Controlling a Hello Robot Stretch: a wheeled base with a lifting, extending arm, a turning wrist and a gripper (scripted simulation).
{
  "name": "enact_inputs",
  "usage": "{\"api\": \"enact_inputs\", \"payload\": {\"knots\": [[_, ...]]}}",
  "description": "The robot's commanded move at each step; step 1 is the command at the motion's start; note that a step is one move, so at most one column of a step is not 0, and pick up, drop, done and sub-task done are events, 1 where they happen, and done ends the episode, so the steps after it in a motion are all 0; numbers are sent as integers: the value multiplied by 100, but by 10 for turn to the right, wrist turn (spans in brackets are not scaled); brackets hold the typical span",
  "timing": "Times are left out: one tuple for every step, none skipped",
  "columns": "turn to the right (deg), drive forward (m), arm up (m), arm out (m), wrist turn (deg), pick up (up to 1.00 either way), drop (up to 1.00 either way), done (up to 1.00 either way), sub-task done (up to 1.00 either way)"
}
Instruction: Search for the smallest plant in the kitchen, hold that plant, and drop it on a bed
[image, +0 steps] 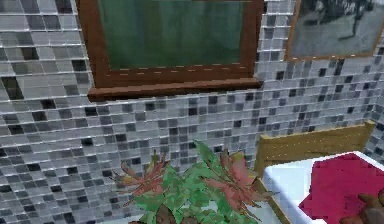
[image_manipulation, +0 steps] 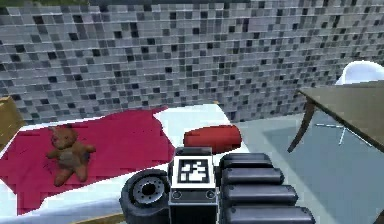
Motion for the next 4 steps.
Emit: {"api": "enact_inputs", "payload": {"knots": [[270, 0, 0, 0, 0, 0, 0, 0, 0], [0, 25, 0, 0, 0, 0, 0, 0, 0], [90, 0, 0, 0, 0, 0, 0, 0, 0], [-30, 0, 0, 0, 0, 0, 0, 0, 0]]}}
